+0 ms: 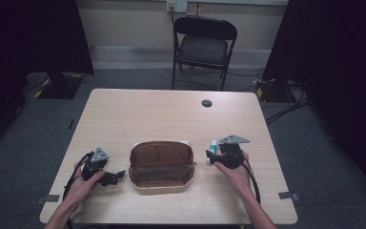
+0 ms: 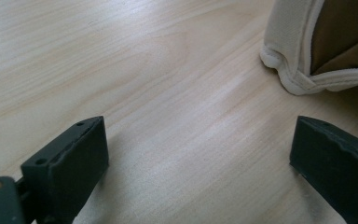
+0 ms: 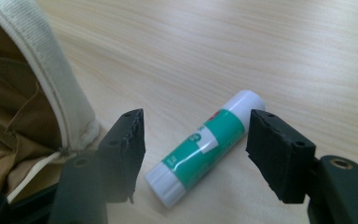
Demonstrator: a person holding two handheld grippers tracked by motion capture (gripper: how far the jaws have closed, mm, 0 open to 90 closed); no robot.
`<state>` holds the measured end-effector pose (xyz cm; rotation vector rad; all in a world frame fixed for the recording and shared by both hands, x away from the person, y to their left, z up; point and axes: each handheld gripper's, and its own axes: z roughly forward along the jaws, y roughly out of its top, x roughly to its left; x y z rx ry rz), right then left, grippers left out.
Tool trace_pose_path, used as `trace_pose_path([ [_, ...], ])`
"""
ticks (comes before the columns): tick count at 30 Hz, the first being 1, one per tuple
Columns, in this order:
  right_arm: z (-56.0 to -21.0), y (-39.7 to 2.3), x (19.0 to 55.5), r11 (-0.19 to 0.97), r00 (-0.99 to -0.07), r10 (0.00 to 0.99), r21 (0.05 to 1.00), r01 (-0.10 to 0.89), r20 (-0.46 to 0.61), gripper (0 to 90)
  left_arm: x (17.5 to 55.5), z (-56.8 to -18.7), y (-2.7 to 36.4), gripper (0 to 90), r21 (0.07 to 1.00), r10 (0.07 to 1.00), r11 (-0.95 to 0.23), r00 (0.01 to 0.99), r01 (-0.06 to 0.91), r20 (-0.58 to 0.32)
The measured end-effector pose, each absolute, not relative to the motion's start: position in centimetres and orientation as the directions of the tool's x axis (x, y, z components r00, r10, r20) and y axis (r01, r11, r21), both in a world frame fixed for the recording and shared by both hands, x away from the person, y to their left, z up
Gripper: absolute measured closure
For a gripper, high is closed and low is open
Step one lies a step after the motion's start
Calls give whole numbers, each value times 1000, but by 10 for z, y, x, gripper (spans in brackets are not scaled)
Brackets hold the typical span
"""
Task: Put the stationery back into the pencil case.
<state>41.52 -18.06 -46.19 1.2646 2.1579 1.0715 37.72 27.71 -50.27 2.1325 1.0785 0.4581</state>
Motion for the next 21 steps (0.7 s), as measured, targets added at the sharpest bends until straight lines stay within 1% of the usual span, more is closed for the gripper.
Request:
trace_pose_path([
  [2, -464, -181, 418, 278, -489, 872, 792, 543, 29, 376, 378, -503, 277, 0, 712, 801, -420, 598, 563, 0],
  [5, -469, -181, 421, 298, -484, 875, 778, 553, 9, 373, 378, -503, 277, 0, 710, 800, -423, 601, 563, 1],
  [8, -475, -185, 423, 274, -480, 876, 771, 576, 47, 379, 379, -503, 276, 0, 710, 798, -426, 603, 560, 3],
  [15, -483, -186, 429, 283, -475, 879, 756, 590, 41, 398, 382, -503, 276, 0, 713, 795, -425, 607, 558, -2],
  [21, -484, -187, 430, 290, -474, 880, 751, 594, 36, 462, 382, -503, 276, 0, 713, 795, -424, 607, 558, -2],
])
